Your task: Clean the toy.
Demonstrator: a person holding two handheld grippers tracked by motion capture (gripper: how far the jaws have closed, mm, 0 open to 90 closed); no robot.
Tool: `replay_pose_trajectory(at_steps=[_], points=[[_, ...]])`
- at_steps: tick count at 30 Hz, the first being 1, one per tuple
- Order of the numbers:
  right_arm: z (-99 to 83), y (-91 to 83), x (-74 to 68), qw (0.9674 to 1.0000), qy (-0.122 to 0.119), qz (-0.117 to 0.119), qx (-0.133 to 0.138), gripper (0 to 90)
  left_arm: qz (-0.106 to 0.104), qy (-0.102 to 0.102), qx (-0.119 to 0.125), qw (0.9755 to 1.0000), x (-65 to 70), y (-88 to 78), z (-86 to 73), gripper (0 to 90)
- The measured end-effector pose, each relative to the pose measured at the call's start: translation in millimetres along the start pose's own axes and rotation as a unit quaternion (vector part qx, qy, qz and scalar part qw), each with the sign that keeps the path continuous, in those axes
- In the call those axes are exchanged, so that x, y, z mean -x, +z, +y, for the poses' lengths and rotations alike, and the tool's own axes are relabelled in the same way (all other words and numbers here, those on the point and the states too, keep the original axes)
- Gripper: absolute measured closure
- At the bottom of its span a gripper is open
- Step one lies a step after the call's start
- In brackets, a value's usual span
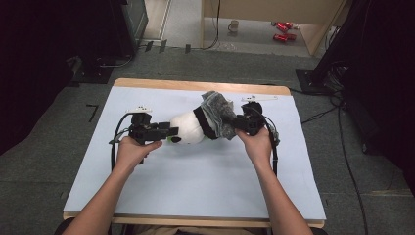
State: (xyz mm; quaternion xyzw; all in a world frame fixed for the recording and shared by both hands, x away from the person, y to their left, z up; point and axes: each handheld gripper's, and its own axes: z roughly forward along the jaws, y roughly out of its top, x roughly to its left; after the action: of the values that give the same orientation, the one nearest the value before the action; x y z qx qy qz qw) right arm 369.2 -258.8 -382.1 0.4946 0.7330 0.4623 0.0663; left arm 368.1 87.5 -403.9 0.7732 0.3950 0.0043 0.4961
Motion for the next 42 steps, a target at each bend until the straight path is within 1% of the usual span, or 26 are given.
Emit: replay_pose_trajectory(at_steps=[1, 3, 5, 8, 9, 12, 14, 15, 18, 20, 21, 22, 24, 26, 27, 29, 32, 33, 34, 35, 36, 37, 38, 39, 40, 42], points=[[0.1, 0.2, 1.0, 1.0, 0.0, 0.001, 0.0, 76.9, 0.003, 0.021, -0.002, 0.9998, 1.4, 0.3, 2.9, 39.1], [0.8, 1.1, 2.3, 1.0, 0.0, 0.005, 0.001, 76.8, -0.003, 0.047, -0.017, 0.9987, 2.2, 4.6, 7.5, 33.8], [1.7, 1.5, 3.0, 1.0, -0.002, 0.008, 0.0, 76.6, 0.005, 0.078, -0.029, 0.9966, 3.3, 10.0, 11.4, 31.7], [2.3, 1.5, 4.1, 0.9999, -0.001, 0.01, -0.001, 76.5, 0.0, 0.108, -0.024, 0.9939, 3.7, 17.0, 16.7, 30.2], [2.5, 1.5, 4.6, 0.9999, -0.001, 0.01, -0.001, 76.4, -0.006, 0.115, -0.026, 0.993, 3.6, 19.5, 18.8, 29.1], [2.9, 1.8, 5.4, 0.9999, 0.001, 0.012, -0.002, 76.3, -0.013, 0.135, -0.041, 0.9899, 2.8, 27.6, 25.0, 27.5], [2.8, 1.8, 5.5, 0.9999, 0.001, 0.013, -0.002, 76.3, -0.007, 0.149, -0.048, 0.9876, 2.1, 31.9, 27.9, 27.3], [2.7, 1.7, 5.4, 0.9999, 0.001, 0.013, -0.002, 76.3, -0.011, 0.153, -0.056, 0.9865, 0.8, 34.8, 28.7, 26.4], [2.7, 2.3, 5.4, 0.9999, 0.002, 0.015, -0.003, 76.2, -0.01, 0.166, -0.08, 0.9828, -1.9, 45.5, 26.5, 24.3], [2.6, 3.2, 4.4, 0.9999, 0.001, 0.014, -0.003, 76.1, -0.006, 0.176, -0.081, 0.981, -2.4, 50.2, 23.9, 24.6], [2.7, 3.4, 4.1, 0.9999, 0.0, 0.012, -0.004, 76.1, -0.001, 0.18, -0.082, 0.9803, -2.4, 51.5, 23.0, 27.3], [2.7, 3.5, 4.1, 0.9999, 0.001, 0.012, -0.004, 76.0, 0.002, 0.18, -0.08, 0.9803, -2.6, 53.4, 22.3, 30.3], [2.9, 3.4, 4.2, 0.9999, 0.003, 0.012, -0.004, 76.0, 0.01, 0.178, -0.087, 0.9801, -1.6, 55.7, 21.8, 41.1], [3.0, 3.1, 3.2, 0.9999, 0.001, 0.011, -0.001, 76.1, 0.025, 0.164, -0.094, 0.9817, 1.7, 57.7, 21.5, 52.1], [3.3, 2.8, 2.1, 1.0, -0.001, 0.009, 0.0, 76.1, 0.031, 0.163, -0.097, 0.9813, 3.3, 57.7, 21.4, 56.8], [4.2, 1.4, -0.6, 0.9999, -0.004, 0.01, 0.0, 76.1, 0.038, 0.157, -0.099, 0.9819, 5.3, 55.2, 21.4, 67.2], [5.9, -2.4, -5.4, 0.9998, -0.009, 0.016, 0.008, 76.2, 0.029, 0.113, -0.087, 0.9894, 2.3, 47.4, 21.0, 73.2], [6.9, -4.7, -7.3, 0.9997, -0.008, 0.019, 0.011, 76.1, 0.022, 0.094, -0.08, 0.9921, 0.8, 43.8, 21.0, 74.0], [8.3, -7.4, -9.3, 0.9996, -0.011, 0.021, 0.016, 76.2, 0.013, 0.07, -0.074, 0.9947, -1.3, 39.4, 21.1, 74.4], [10.1, -10.6, -11.8, 0.9994, -0.013, 0.024, 0.02, 76.1, 0.003, 0.042, -0.07, 0.9966, -3.3, 35.6, 21.4, 74.4], [11.9, -14.0, -14.4, 0.9991, -0.016, 0.028, 0.027, 76.1, 0.003, 0.027, -0.062, 0.9977, -4.2, 31.0, 21.4, 74.4], [13.8, -17.5, -17.5, 0.9988, -0.017, 0.032, 0.033, 76.1, 0.0, 0.008, -0.057, 0.9984, -5.3, 26.4, 21.7, 74.4], [15.5, -20.8, -20.5, 0.9984, -0.02, 0.037, 0.037, 76.1, 0.0, -0.018, -0.049, 0.9986, -6.2, 21.9, 21.7, 74.3], [16.8, -23.3, -24.0, 0.998, -0.022, 0.042, 0.042, 76.2, -0.002, -0.045, -0.044, 0.998, -6.6, 18.2, 21.1, 74.2], [17.6, -25.1, -27.7, 0.9976, -0.026, 0.047, 0.045, 76.1, 0.0, -0.065, -0.041, 0.997, -6.0, 14.9, 20.1, 74.0], [17.6, -25.8, -35.9, 0.9968, -0.029, 0.06, 0.043, 76.1, 0.013, -0.077, -0.032, 0.9964, -1.3, 9.9, 16.5, 73.4]])
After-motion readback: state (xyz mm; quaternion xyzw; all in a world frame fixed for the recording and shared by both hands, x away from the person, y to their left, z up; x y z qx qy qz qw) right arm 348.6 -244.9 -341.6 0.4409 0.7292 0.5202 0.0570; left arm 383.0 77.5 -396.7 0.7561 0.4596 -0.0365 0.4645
